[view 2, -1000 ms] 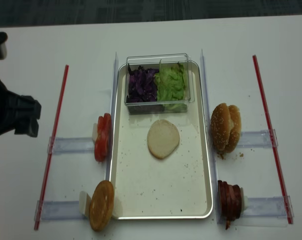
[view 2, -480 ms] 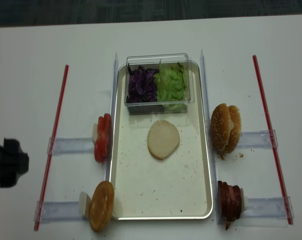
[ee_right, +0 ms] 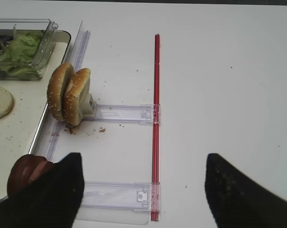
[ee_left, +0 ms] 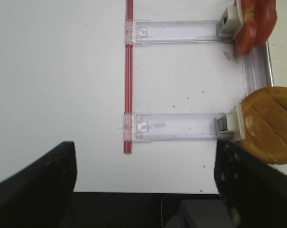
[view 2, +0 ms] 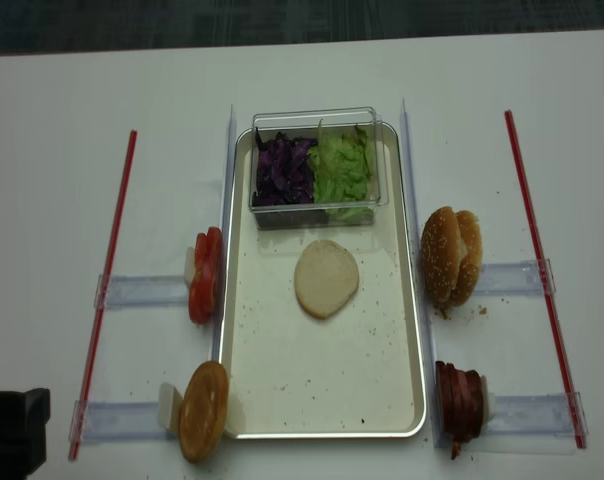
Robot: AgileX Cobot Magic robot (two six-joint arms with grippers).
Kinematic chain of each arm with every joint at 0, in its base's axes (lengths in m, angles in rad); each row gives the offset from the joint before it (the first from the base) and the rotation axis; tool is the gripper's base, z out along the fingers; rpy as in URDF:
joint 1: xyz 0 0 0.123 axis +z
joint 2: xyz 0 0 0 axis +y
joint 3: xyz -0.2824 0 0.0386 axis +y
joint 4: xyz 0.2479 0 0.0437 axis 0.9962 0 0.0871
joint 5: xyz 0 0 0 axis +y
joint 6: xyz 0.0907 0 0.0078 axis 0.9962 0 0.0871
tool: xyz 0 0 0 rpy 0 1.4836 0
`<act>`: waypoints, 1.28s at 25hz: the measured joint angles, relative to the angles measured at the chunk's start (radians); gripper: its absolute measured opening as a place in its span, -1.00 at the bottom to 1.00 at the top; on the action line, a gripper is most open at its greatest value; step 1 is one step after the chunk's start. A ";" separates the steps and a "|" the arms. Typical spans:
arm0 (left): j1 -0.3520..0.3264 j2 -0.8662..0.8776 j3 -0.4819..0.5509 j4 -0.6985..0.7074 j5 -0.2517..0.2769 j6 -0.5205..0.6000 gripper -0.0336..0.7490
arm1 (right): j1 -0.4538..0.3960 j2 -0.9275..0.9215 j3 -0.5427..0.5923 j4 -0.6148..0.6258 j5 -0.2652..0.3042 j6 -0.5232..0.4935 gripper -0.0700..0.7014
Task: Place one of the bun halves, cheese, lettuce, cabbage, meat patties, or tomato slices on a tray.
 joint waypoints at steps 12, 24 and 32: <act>0.002 -0.254 0.082 0.000 -0.002 0.012 0.48 | 0.000 0.000 0.000 0.000 0.000 -0.002 0.61; 0.002 -0.443 0.084 0.002 0.006 0.014 0.48 | 0.000 0.000 0.000 0.000 0.000 -0.002 0.61; 0.002 -0.443 0.084 0.003 0.006 0.014 0.48 | 0.000 0.000 0.000 0.000 0.001 -0.002 0.61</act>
